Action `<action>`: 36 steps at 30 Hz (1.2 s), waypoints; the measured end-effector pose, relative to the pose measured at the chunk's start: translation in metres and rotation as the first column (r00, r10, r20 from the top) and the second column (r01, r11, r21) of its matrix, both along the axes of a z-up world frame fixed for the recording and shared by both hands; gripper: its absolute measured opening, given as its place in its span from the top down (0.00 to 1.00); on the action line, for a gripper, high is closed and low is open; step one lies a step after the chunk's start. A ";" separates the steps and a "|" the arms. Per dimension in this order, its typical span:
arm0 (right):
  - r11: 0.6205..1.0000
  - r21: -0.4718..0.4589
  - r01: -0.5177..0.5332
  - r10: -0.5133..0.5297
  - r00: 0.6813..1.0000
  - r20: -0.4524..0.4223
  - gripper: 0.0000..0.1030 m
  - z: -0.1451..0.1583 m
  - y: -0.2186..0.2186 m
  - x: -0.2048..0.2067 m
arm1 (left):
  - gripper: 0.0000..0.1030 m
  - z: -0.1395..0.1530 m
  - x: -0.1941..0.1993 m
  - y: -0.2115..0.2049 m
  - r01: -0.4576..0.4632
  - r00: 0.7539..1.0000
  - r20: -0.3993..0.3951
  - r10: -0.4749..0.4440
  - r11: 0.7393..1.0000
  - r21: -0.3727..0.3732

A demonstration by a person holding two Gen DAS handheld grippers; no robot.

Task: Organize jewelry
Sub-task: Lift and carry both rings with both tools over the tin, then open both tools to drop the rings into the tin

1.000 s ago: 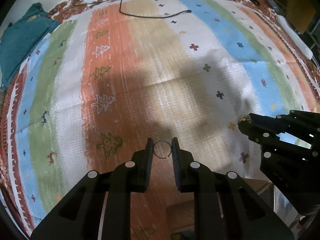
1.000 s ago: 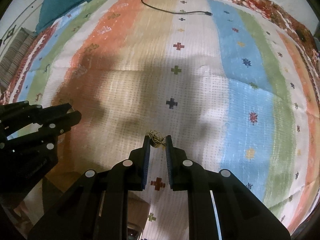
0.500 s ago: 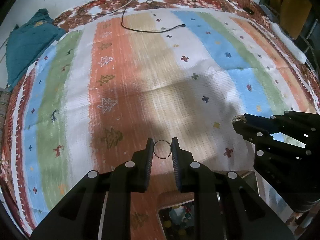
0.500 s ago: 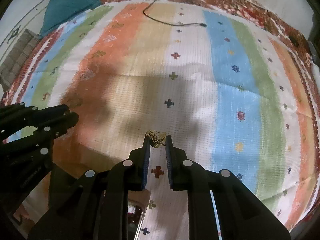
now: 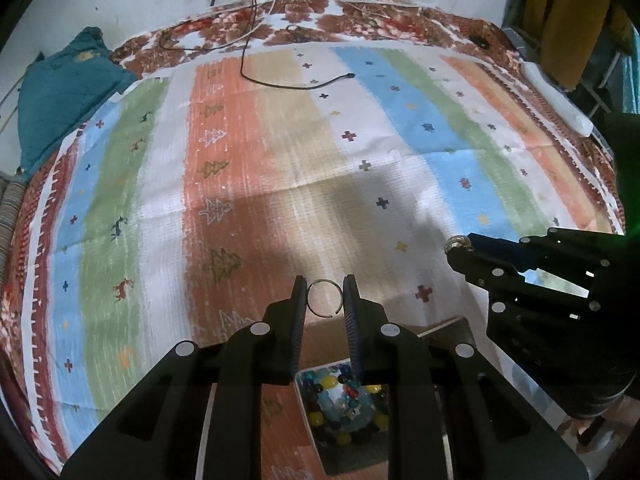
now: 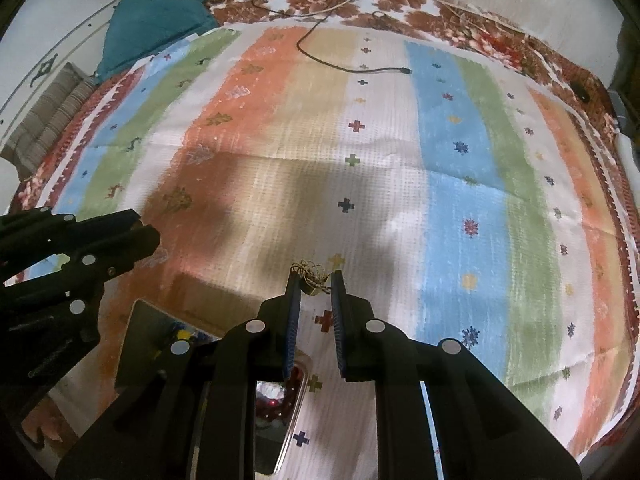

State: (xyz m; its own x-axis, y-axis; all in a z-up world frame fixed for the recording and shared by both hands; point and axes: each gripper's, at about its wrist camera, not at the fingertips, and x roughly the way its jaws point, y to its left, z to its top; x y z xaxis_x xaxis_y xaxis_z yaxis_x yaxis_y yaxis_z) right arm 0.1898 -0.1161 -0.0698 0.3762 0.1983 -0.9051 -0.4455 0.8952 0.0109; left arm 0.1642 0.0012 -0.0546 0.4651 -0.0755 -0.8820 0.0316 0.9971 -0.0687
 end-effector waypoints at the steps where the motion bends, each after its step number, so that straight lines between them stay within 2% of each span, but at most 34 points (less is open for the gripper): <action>1: 1.000 0.003 -0.001 0.001 1.000 0.003 0.84 0.001 -0.001 -0.002 | 0.83 0.000 -0.001 0.000 -0.001 1.000 0.001 0.001 1.000 0.000; 23: 0.997 0.042 -0.057 0.055 0.997 0.053 0.84 0.021 -0.001 -0.049 | 0.83 0.020 -0.034 -0.005 0.009 0.998 0.063 -0.007 0.999 -0.032; 36: 0.995 0.064 -0.079 0.076 0.996 0.048 0.84 0.022 -0.007 -0.077 | 0.83 0.027 -0.070 -0.012 0.028 0.995 0.098 -0.023 0.998 -0.047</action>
